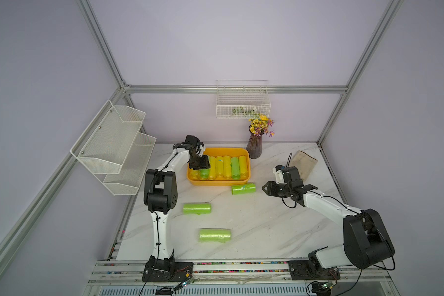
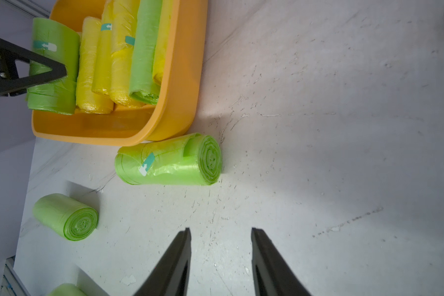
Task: Put the roll of trash bags into the storage box
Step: Place the roll of trash bags in the storage box.
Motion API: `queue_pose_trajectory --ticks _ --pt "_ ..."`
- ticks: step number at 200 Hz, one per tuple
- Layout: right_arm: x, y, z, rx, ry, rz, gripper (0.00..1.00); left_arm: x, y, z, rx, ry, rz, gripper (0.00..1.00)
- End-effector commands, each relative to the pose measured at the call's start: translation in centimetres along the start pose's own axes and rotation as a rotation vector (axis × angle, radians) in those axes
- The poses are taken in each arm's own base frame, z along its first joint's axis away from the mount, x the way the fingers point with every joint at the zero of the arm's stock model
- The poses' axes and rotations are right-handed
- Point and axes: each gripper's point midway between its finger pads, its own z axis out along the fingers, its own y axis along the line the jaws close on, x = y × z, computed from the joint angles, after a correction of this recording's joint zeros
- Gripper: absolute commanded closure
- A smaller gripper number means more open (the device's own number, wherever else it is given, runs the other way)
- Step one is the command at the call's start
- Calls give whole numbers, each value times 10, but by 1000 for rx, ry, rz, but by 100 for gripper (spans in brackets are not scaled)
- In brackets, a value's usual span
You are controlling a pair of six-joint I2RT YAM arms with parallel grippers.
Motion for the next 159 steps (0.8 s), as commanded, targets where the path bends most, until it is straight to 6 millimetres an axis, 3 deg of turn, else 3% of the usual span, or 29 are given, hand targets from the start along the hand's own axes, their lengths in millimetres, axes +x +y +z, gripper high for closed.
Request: queue_pose_trajectory --ticks 1,64,159 --pt "-6 -1 -5 6 -35 5 56 -24 3 -10 8 -75 4 55" --pt "-4 -2 -6 11 -32 8 56 -25 2 -13 15 -84 -4 41" --pt "-5 -4 -10 24 -35 1 57 -36 -3 -31 32 -134 -9 33"
